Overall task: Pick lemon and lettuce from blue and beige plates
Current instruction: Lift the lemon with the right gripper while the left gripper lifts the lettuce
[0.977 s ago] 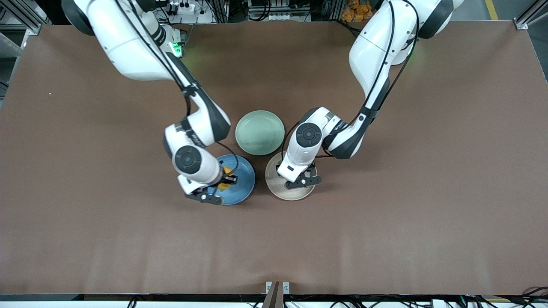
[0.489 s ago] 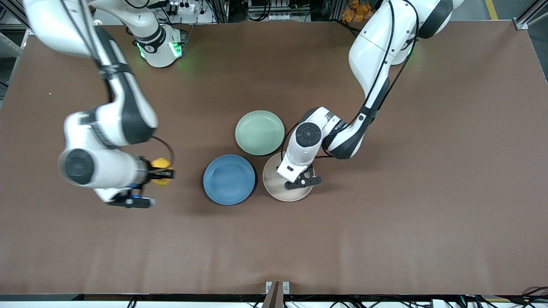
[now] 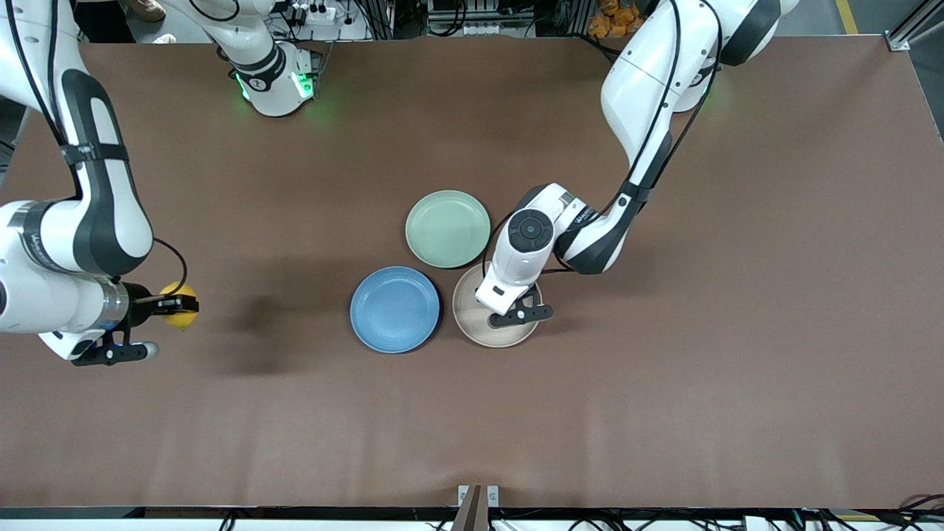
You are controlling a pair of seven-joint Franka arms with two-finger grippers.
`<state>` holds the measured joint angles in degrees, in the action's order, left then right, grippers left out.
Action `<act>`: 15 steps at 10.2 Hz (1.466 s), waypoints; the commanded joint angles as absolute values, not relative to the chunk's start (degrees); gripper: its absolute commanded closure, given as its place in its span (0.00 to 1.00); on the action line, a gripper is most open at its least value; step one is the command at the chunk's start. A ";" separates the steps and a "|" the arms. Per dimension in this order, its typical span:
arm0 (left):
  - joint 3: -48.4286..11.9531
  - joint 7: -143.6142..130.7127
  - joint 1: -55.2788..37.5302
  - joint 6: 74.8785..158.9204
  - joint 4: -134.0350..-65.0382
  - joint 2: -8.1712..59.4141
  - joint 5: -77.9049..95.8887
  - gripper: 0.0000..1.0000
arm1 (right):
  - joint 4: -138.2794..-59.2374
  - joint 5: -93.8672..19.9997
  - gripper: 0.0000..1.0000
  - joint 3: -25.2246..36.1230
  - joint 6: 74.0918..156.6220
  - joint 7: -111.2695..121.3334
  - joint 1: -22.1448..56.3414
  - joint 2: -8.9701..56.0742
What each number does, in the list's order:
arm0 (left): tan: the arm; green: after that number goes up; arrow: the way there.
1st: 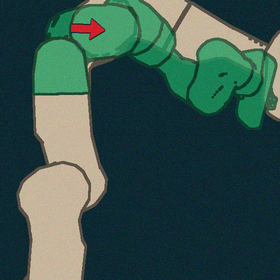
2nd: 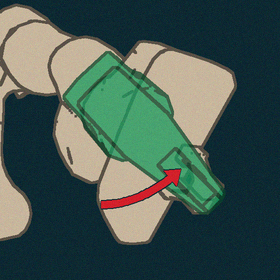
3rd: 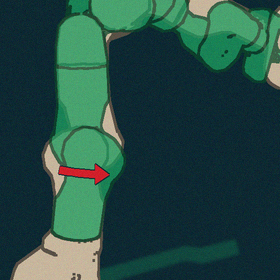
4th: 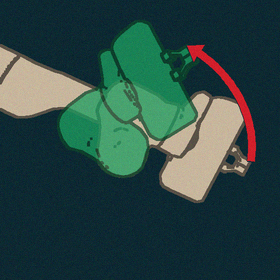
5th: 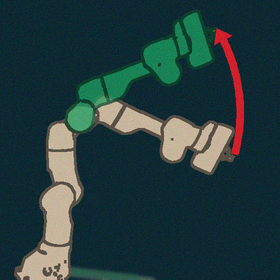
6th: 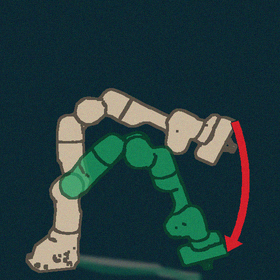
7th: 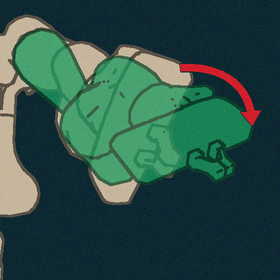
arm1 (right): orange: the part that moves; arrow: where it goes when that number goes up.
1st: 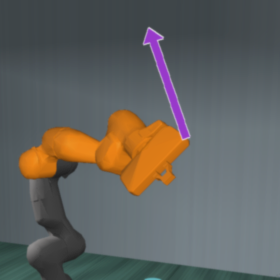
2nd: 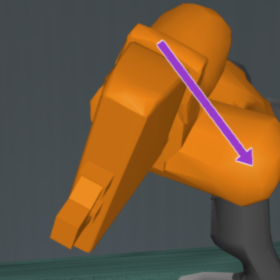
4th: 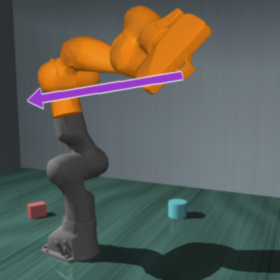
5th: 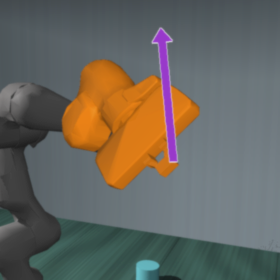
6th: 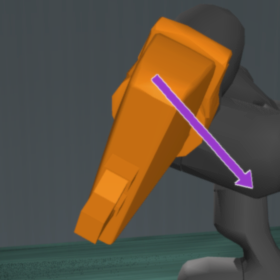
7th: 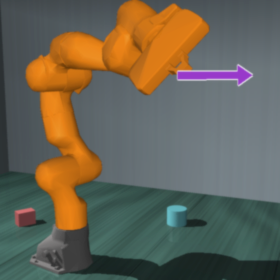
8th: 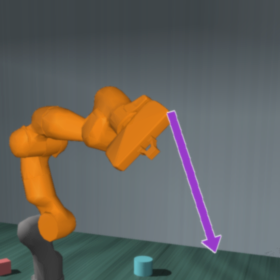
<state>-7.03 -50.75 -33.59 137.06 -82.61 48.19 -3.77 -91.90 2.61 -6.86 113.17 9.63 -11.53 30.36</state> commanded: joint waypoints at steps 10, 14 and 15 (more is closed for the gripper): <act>-7.12 -40.65 -22.78 116.40 -82.71 28.22 -3.69 1.00 | -99.84 -0.35 1.00 -7.91 123.84 3.35 -12.92 36.30; -6.94 -22.98 -14.70 106.99 -82.88 23.65 -2.81 1.00 | -98.54 -0.26 0.00 -8.35 122.10 3.87 -12.83 35.34; -6.94 -17.28 -12.15 104.79 -83.40 22.95 -2.81 1.00 | -94.78 -0.35 0.00 -8.70 115.82 3.78 -12.66 34.72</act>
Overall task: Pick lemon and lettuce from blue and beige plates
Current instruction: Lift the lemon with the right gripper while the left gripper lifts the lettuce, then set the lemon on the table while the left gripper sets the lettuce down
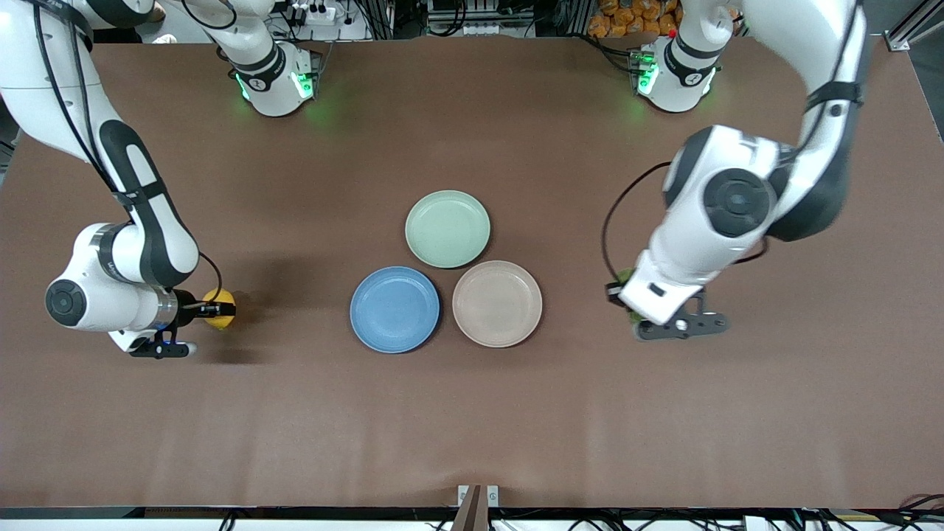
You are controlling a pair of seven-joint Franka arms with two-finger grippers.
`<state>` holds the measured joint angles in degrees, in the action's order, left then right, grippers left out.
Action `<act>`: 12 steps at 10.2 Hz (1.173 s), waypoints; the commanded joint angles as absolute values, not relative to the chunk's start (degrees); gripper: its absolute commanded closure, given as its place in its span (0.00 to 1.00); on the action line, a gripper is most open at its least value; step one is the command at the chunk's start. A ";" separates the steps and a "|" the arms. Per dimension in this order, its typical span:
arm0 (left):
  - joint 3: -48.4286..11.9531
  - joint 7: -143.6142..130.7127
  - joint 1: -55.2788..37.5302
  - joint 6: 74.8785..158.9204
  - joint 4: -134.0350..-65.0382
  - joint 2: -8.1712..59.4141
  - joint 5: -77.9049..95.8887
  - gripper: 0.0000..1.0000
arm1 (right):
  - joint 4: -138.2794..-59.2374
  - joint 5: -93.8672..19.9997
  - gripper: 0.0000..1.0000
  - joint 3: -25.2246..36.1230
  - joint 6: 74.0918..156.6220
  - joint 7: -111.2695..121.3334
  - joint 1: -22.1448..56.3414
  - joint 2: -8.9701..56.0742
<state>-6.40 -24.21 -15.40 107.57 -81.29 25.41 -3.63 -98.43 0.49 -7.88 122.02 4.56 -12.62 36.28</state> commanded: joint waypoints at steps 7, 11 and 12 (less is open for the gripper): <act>-7.21 -9.76 -3.25 105.80 -93.32 21.01 -3.08 1.00 | -76.82 -5.54 0.00 -10.11 80.79 2.46 -10.28 17.62; -6.94 -9.84 -3.08 116.87 -103.77 20.74 -3.52 1.00 | -79.79 -2.47 0.00 -9.58 74.18 -1.57 -7.05 2.23; -6.77 -9.93 -3.16 119.33 -105.89 21.00 -4.12 1.00 | -80.50 -0.89 0.00 -7.67 74.27 -2.37 -4.07 0.89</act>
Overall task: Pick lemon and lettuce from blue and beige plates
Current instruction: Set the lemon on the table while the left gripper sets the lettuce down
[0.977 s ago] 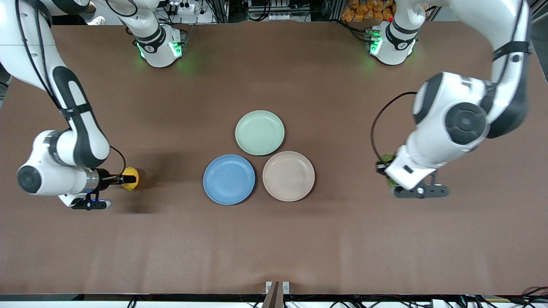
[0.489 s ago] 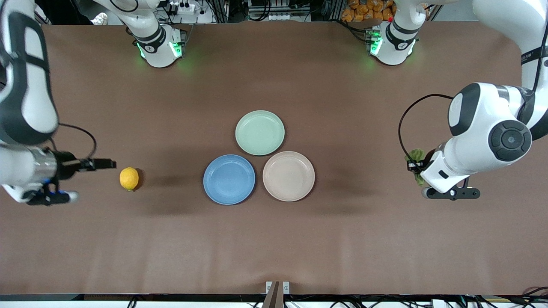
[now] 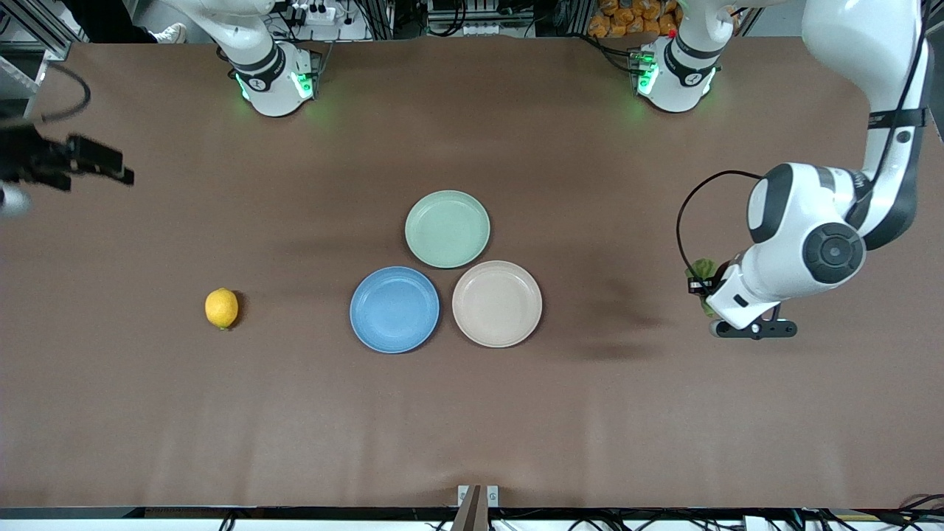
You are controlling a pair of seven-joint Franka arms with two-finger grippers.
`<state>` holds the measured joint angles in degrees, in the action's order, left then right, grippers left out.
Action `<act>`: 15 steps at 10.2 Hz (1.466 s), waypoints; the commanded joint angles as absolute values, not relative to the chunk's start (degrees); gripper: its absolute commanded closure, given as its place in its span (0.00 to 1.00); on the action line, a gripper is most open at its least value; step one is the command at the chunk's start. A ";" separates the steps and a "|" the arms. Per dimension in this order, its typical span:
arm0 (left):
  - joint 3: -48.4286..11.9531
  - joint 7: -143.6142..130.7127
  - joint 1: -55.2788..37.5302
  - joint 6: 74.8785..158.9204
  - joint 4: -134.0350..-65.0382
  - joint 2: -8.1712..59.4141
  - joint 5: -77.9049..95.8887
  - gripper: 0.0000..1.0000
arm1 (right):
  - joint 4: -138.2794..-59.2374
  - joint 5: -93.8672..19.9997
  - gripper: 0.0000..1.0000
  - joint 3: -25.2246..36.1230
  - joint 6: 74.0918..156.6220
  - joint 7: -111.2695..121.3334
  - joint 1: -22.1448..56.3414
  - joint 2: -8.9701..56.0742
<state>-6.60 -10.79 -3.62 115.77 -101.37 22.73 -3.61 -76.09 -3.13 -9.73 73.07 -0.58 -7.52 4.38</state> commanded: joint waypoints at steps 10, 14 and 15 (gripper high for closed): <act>-6.68 -10.55 -2.46 129.54 -105.91 31.01 -8.70 0.82 | -84.89 1.67 0.00 -6.33 78.13 -2.37 -1.32 3.52; -6.68 -10.90 -2.72 129.90 -104.51 31.47 -8.70 0.00 | -87.36 1.76 0.00 -6.33 78.31 -2.46 -1.58 2.20; -6.68 -10.72 -2.99 129.82 -103.63 31.12 -8.70 0.00 | -87.36 1.76 0.00 -6.24 78.66 -2.37 -1.50 2.11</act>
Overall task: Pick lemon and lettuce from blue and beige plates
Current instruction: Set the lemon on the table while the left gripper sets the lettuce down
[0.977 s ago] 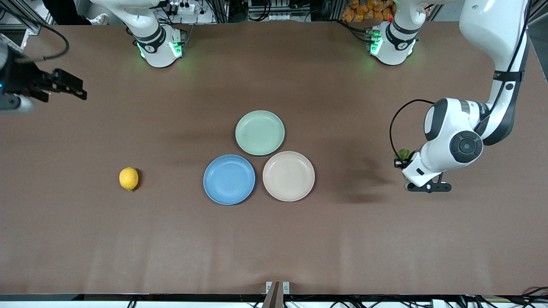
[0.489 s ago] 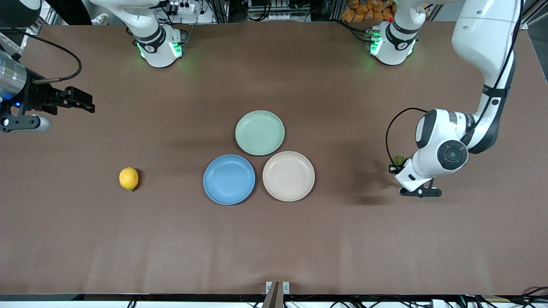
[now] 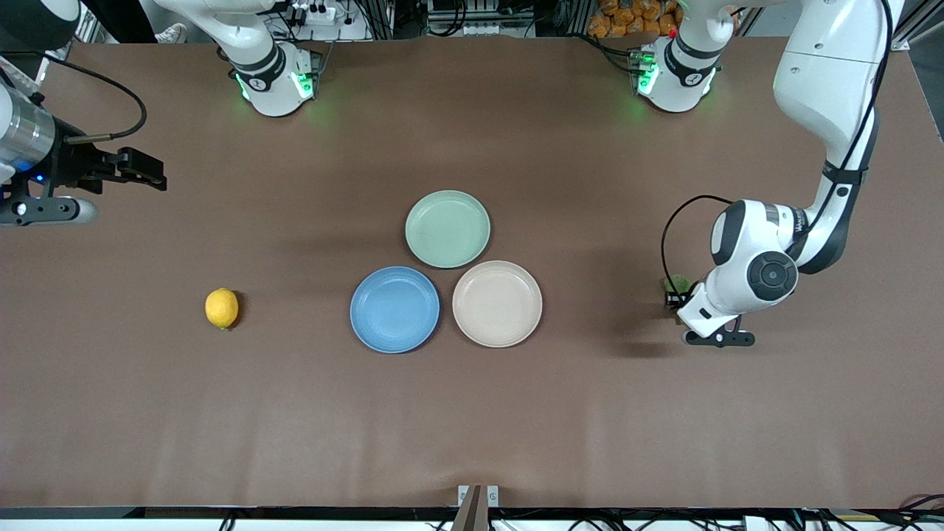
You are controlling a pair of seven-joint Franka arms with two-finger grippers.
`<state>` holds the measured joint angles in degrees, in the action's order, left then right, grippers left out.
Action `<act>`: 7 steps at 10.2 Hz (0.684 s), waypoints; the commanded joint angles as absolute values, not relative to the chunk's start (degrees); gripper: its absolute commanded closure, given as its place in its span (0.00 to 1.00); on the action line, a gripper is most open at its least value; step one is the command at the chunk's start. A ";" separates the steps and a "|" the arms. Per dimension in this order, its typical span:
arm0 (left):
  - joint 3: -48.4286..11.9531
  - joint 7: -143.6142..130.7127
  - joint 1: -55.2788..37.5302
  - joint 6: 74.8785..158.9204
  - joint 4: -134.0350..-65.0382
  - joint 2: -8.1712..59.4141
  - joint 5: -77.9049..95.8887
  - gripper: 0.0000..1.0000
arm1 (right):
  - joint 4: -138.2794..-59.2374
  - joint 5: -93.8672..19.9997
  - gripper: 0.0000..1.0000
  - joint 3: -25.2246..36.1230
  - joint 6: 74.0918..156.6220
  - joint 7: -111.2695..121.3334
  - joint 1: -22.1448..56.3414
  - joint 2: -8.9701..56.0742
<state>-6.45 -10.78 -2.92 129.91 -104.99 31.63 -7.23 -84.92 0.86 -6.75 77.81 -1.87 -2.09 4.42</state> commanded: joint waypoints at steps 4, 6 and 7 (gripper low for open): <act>-7.21 -10.55 -3.16 115.63 -95.30 22.96 -8.70 0.00 | -87.89 2.63 0.00 -5.19 78.75 -2.46 -1.05 1.76; -7.99 -10.81 -3.69 108.66 -91.59 18.83 -8.61 0.00 | -87.98 2.64 0.00 -5.10 78.92 -2.46 -1.05 1.76; -8.61 -10.81 -3.52 106.81 -91.23 16.29 -8.53 0.00 | -87.98 2.72 0.00 -5.10 79.01 -2.46 -0.97 1.76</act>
